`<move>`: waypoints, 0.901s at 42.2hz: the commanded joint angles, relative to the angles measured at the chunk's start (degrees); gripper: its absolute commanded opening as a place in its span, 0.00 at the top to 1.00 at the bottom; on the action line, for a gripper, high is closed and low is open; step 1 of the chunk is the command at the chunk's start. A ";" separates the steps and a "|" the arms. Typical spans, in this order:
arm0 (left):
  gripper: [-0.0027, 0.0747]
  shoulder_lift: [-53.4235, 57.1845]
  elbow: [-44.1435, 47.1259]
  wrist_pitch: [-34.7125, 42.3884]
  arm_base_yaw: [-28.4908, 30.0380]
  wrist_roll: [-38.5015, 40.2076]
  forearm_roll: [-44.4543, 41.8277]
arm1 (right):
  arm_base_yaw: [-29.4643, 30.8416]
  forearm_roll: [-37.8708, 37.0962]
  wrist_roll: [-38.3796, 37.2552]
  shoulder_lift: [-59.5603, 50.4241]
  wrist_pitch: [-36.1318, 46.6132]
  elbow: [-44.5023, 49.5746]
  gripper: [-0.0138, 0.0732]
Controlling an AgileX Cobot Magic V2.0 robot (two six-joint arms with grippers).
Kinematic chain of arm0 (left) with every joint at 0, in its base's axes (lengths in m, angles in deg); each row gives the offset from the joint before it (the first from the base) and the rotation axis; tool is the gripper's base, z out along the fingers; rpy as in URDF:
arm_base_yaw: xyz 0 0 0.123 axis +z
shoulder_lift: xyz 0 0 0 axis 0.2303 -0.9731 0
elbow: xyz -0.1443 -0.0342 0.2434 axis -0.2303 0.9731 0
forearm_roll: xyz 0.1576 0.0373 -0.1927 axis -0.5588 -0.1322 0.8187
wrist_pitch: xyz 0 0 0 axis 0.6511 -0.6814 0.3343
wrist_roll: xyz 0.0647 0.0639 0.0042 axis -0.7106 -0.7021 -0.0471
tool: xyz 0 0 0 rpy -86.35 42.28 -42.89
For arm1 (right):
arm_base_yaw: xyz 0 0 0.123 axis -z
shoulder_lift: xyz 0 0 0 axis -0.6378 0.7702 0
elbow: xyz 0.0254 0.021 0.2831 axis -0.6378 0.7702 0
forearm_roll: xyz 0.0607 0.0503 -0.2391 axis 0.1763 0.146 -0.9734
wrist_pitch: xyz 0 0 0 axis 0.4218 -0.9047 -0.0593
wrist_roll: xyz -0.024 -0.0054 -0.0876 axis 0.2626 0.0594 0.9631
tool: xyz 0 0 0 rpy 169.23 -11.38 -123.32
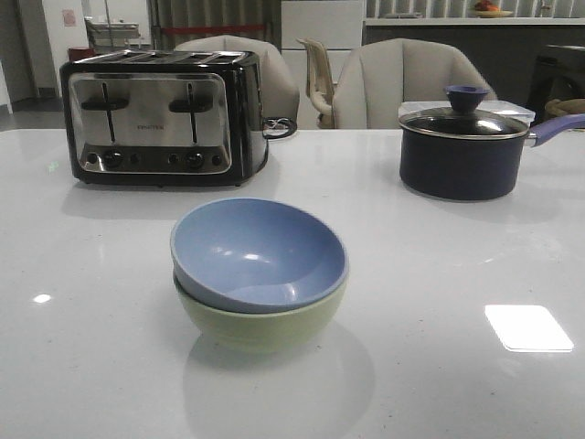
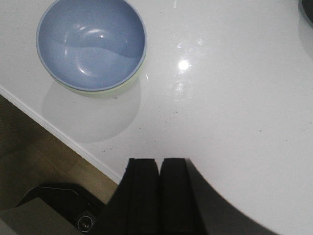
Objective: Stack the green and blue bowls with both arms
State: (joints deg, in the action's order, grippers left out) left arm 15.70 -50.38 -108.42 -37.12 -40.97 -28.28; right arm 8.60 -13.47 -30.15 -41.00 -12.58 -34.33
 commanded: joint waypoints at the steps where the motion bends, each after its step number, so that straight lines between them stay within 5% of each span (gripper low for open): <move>1: 0.84 2.52 1.30 8.91 0.13 -1.02 -6.42 | -0.01 -0.62 0.75 -0.41 3.89 -1.33 0.79; 14: 0.84 21.11 23.88 33.88 14.00 -0.83 -7.32 | -0.01 -0.62 0.75 -0.41 3.90 -1.33 0.79; 23: 0.83 30.55 32.14 37.92 17.93 -0.26 -4.32 | -0.01 -0.62 0.75 -0.41 3.90 -1.33 0.79; 30: 0.83 34.53 36.88 40.60 18.31 10.34 -10.21 | -0.01 -0.62 0.75 -0.41 3.90 -1.33 0.79; 38: 0.83 36.55 42.02 48.91 20.49 13.21 -10.21 | -0.01 -0.62 0.75 -0.41 3.90 -1.33 0.79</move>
State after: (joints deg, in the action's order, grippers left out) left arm 51.16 -8.87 -69.40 -17.30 -29.70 -38.15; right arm 8.60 -13.47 -29.70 -41.00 -12.58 -34.33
